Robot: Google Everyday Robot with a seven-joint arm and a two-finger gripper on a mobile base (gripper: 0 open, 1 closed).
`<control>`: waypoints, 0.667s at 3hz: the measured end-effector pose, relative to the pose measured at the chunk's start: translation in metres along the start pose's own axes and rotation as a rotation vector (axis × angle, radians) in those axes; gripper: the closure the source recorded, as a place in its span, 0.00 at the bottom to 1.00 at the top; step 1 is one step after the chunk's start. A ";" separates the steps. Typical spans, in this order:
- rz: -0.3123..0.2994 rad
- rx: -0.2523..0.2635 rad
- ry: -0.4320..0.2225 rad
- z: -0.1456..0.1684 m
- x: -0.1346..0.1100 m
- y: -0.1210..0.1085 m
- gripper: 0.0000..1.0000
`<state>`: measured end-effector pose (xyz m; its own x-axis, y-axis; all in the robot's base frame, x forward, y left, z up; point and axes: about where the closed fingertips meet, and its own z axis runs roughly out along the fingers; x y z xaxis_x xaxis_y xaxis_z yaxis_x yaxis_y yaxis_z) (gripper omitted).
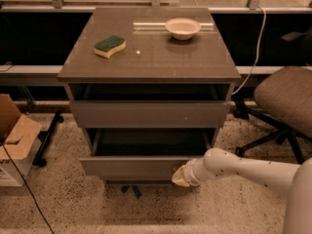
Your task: Close middle drawer
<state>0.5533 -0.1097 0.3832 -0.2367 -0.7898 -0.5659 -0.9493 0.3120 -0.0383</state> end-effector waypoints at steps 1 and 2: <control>0.000 0.034 -0.032 0.003 -0.007 -0.027 1.00; -0.003 0.086 -0.071 -0.002 -0.018 -0.057 1.00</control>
Offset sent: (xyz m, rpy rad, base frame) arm 0.1044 -0.0188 0.0465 0.0814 -0.2031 -0.0991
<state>0.6111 -0.1144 0.3966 -0.2158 -0.7520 -0.6228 -0.9280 0.3563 -0.1086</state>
